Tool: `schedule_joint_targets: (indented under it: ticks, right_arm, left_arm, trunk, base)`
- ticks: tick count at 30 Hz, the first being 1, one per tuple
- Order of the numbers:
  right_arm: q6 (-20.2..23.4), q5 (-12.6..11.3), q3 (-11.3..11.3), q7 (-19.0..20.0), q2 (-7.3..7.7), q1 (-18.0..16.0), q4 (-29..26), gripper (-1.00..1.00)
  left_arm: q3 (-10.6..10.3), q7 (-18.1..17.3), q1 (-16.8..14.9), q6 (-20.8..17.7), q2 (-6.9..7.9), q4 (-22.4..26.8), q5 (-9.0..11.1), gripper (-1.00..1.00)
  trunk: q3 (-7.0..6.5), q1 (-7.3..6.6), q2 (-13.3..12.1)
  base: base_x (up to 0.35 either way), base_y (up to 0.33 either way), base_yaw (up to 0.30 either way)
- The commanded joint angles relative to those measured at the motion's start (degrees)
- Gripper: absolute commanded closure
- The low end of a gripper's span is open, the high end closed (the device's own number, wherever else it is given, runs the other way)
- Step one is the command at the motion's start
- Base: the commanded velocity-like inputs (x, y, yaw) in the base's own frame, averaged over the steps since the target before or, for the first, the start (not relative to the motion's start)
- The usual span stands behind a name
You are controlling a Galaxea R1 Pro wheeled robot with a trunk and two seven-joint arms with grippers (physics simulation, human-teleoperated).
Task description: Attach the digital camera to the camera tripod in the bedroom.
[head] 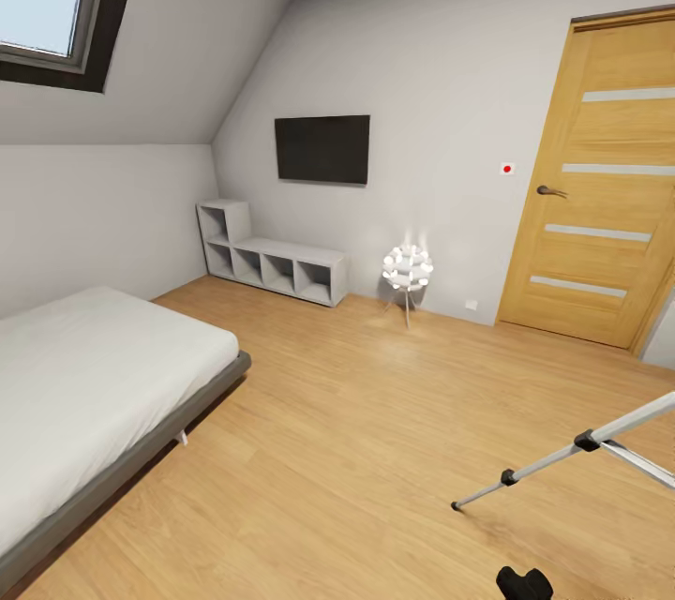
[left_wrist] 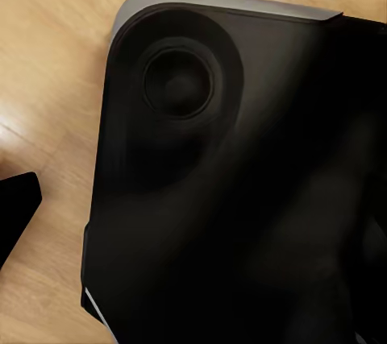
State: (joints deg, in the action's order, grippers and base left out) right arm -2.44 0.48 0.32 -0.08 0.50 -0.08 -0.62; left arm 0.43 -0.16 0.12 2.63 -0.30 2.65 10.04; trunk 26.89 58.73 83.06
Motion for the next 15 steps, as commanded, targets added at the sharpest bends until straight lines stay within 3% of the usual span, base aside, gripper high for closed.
schedule_joint_targets:
  ticks: [1, 6, 15]
  right_arm:
    - [-0.2, 0.0, 0.0, 0.0, 0.01, 0.0, 0.0, -1.00]
    - [-0.2, 0.0, 0.1, 0.0, 0.05, 0.0, 0.0, -1.00]
    - [-0.2, 0.0, 0.1, 0.0, 0.03, 0.0, 0.0, -1.00]
  left_arm:
    - [0.0, 0.0, 0.0, 0.1, 0.00, 0.0, 0.4, -1.00]
    - [0.0, 0.0, 0.0, 0.1, 0.03, 0.0, 0.4, -1.00]
    - [0.0, -0.1, 0.0, 0.1, 0.04, 0.1, 0.4, -1.00]
  trunk:
    - [0.04, 0.00, 0.0]
    - [0.04, 0.00, 0.0]
    - [0.04, 0.00, 0.0]
  base:
    - [0.043, 0.000, -0.009]
    - [0.191, 0.000, -0.004]
    - [0.299, 0.024, -0.001]
